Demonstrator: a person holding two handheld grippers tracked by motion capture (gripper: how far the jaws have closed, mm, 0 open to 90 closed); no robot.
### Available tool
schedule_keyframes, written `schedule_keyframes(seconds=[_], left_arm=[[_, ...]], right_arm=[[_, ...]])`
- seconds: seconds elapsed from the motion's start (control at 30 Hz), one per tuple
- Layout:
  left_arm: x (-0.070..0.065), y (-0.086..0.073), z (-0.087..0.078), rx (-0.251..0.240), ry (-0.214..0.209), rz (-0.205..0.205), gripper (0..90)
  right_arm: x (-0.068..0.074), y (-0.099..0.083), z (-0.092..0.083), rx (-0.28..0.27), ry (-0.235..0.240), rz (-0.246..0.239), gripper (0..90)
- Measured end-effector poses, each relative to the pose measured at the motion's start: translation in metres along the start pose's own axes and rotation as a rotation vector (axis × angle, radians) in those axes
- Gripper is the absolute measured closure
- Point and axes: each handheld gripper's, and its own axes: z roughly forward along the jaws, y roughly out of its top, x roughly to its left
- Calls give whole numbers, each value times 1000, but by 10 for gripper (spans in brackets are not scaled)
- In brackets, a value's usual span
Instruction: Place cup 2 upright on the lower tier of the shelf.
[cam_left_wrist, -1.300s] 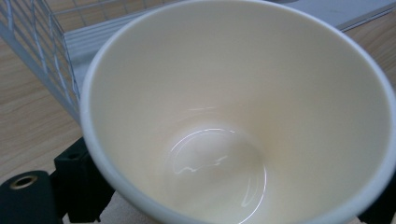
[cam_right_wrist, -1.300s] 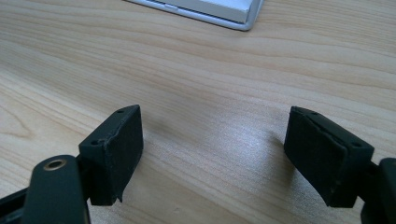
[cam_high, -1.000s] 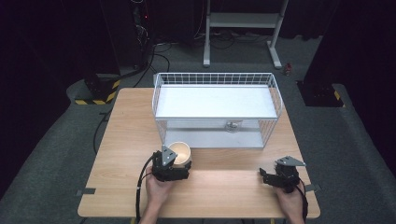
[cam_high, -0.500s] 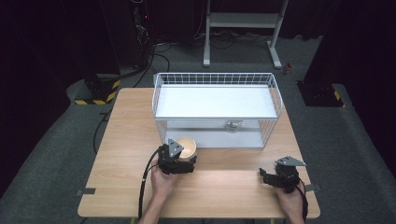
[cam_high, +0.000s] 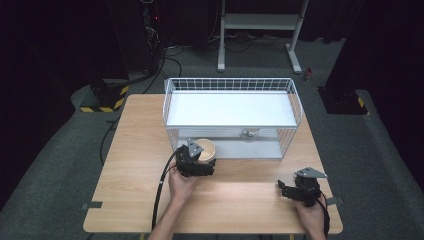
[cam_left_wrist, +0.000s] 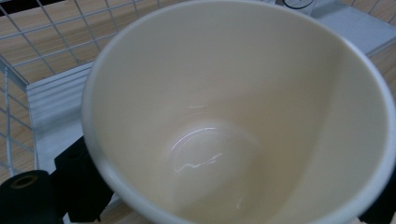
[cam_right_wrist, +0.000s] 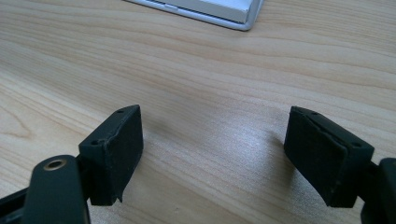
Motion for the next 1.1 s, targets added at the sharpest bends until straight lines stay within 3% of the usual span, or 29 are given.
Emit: schedule_keyframes(seconds=[0.13,0.37,0.67,1.1], left_arm=[[1,1,7,14,7,-9,85],[4,8,18,29,28,14,86],[10,9,26,7,19,-40,86],[13,16,38,16,31,-41,84]], right_arm=[[0,0,0,-1,-1,-3,199],[0,0,0,0,0,0,199],[-1,0,0,-3,-3,-7,199],[0,0,0,0,-1,-1,199]])
